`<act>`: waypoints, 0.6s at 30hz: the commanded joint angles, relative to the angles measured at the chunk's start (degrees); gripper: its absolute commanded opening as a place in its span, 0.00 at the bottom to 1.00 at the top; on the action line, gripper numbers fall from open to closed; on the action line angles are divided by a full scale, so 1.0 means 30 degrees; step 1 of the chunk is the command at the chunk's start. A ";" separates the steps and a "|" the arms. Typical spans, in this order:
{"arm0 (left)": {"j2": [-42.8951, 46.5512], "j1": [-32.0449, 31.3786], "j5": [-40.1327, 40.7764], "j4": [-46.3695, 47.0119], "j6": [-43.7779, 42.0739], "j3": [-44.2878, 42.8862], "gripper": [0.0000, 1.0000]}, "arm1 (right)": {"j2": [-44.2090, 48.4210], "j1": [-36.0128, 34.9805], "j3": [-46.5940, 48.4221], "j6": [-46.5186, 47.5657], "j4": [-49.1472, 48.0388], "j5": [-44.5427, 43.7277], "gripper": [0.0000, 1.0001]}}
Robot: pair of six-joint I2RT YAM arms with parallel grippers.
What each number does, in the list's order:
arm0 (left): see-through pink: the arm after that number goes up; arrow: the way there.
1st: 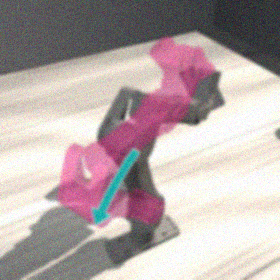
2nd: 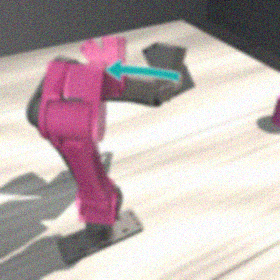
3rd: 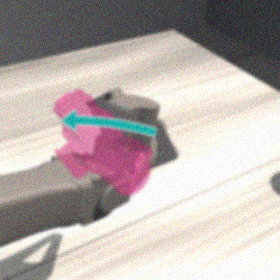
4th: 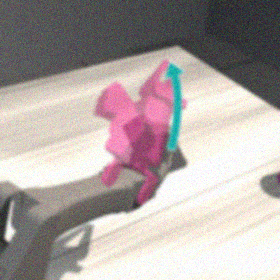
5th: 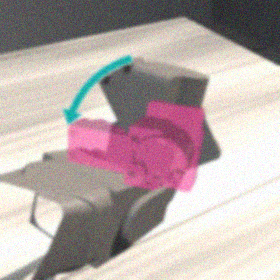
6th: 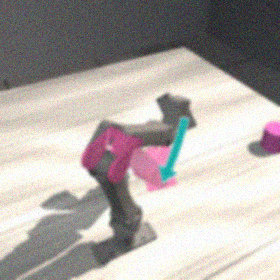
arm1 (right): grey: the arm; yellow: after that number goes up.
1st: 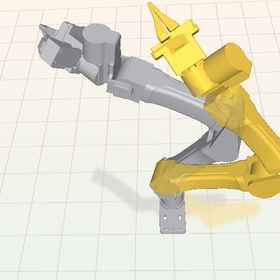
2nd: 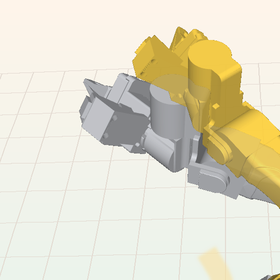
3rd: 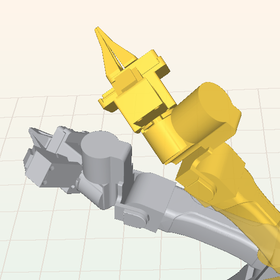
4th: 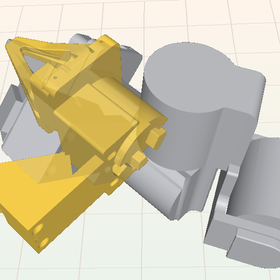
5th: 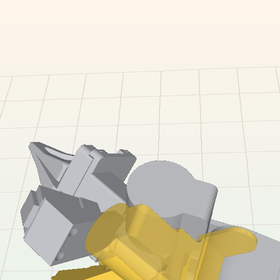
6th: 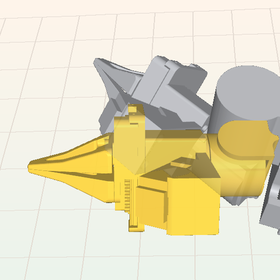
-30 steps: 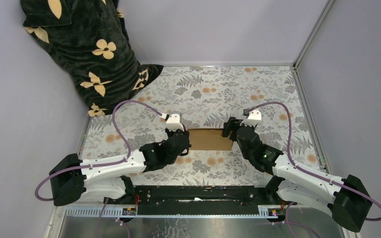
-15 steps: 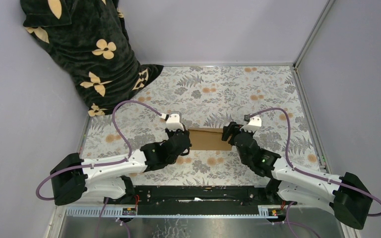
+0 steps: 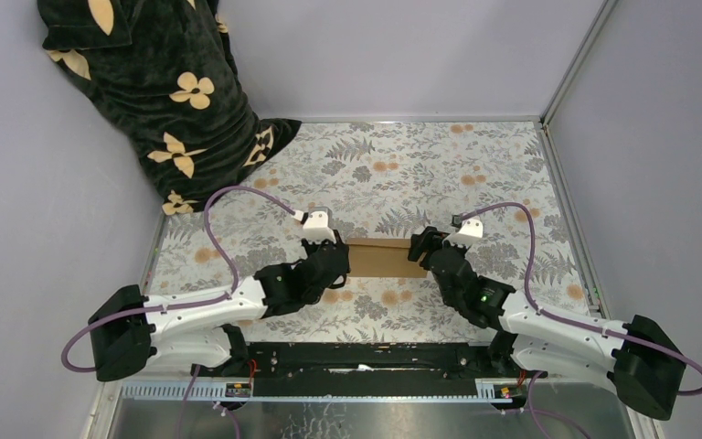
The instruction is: Fold the paper box
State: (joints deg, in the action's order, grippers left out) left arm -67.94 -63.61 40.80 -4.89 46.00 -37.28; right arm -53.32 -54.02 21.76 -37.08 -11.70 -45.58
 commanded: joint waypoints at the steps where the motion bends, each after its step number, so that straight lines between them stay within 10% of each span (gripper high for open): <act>1: -0.0359 -0.0299 -0.3256 -0.5609 0.0176 0.1142 0.31 | -0.0705 -0.0304 -0.0706 0.0107 0.2526 0.0147 0.72; 18: 0.2843 -0.0329 -0.4318 -0.5989 -0.0103 0.1922 0.41 | -0.1928 -0.0304 -0.0451 -0.0091 0.2139 0.0265 0.72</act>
State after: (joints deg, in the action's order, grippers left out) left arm -60.03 -63.72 32.99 -10.31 47.44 -34.98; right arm -56.12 -54.06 21.91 -38.74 -14.06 -45.69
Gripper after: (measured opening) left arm 0.379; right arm 0.720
